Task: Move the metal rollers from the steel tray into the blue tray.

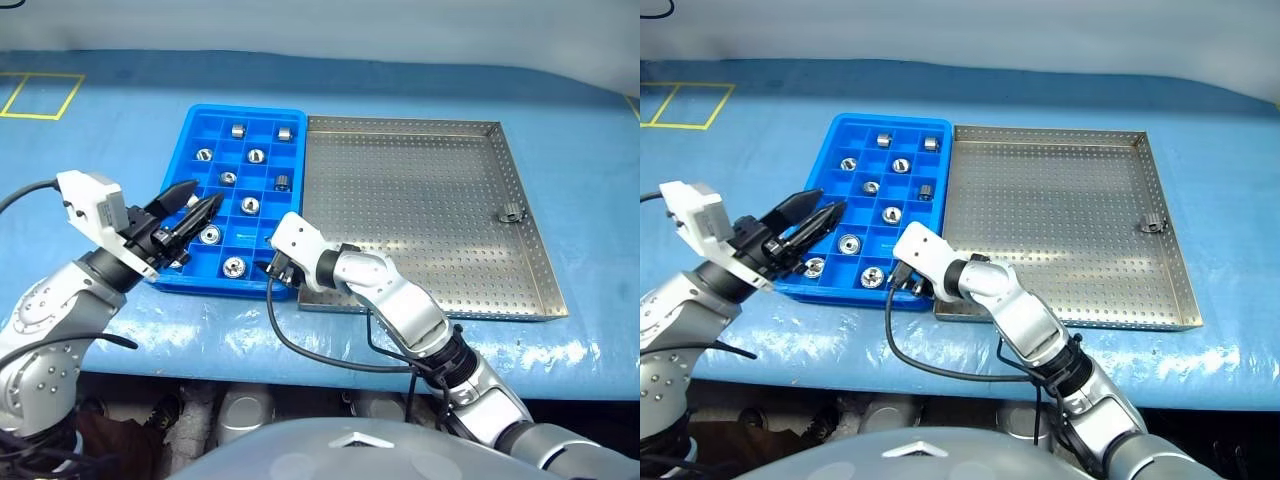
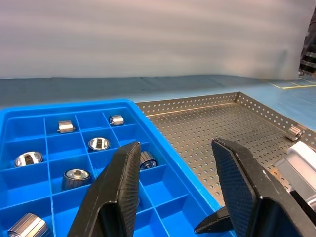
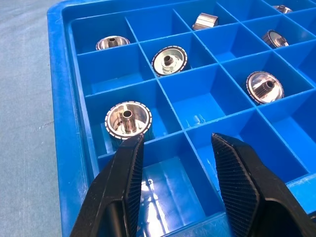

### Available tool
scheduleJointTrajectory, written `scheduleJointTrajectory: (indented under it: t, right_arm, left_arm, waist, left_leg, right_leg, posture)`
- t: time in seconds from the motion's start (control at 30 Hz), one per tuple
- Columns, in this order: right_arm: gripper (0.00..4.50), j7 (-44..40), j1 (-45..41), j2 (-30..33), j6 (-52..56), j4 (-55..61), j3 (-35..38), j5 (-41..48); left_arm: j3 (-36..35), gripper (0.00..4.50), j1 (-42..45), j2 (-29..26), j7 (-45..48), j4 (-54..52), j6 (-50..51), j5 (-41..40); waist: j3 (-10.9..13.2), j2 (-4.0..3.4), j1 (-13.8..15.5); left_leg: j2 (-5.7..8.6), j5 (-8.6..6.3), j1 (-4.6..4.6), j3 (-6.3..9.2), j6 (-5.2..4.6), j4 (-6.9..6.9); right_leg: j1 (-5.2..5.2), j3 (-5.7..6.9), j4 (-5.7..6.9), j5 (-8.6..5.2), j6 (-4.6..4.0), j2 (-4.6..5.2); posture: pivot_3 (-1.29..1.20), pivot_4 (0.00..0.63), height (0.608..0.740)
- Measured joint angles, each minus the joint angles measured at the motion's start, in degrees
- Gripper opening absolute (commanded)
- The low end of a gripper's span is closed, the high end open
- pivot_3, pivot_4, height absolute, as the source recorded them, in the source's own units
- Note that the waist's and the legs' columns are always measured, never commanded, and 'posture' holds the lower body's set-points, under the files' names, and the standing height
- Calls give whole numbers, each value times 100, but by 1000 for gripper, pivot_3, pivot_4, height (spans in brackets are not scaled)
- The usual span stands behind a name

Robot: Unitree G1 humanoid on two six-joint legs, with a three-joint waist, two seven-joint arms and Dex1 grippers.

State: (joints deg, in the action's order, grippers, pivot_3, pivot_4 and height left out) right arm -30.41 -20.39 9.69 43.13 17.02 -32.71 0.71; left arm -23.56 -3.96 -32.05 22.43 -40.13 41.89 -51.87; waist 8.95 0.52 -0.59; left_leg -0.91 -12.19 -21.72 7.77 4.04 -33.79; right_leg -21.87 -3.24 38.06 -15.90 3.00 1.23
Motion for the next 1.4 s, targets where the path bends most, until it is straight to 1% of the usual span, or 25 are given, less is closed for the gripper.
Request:
scheduleJointTrajectory:
  t: [0.13, 0.4, 0.57, 0.77, 1.4]
  right_arm:
    - [2256, 37, -25, 31, -7, 22, -103, -49]
    - [2256, -233, -601, 322, -344, -290, -858, -562]
    - [2256, -403, -740, 387, -497, -301, -1064, -821]
    - [2256, -547, -725, 382, -506, -288, -1049, -852]
    - [2256, -642, -513, 421, -232, 97, -1065, -938]
  left_arm:
    - [46, 2493, 51, 0, 5, 69, -15, -4]
    - [111, 2493, 109, -8, 5, 90, -30, 4]
    - [113, 2493, 108, -23, 4, 94, -34, 5]
    - [108, 2493, 65, -61, -34, 94, -38, 7]
    - [108, 2493, 18, -86, -139, 94, -119, -9]
  waist:
    - [0, 0, -11]
    - [-2, -1, -30]
    - [-2, -2, -40]
    - [-3, -1, -42]
    - [-7, -1, -17]
  left_leg:
    - [1, -5, 0, 0, -7, 1]
    - [0, -7, 0, -1, -9, 2]
    - [0, -18, 0, -3, -9, 3]
    - [0, -24, 0, -4, -6, 3]
    - [8, -58, 0, -11, 0, 1]
  right_leg:
    - [2, -1, -7, 2, 2, 2]
    - [2, 0, -10, 1, 2, 2]
    - [2, -1, -14, 0, 2, 4]
    - [2, -1, -14, -2, -4, 6]
    - [5, -2, -21, -21, -8, 17]
  posture:
    - [66, 150, 740]
    - [76, 150, 740]
    - [89, 150, 740]
    - [102, 150, 740]
    - [108, 150, 740]
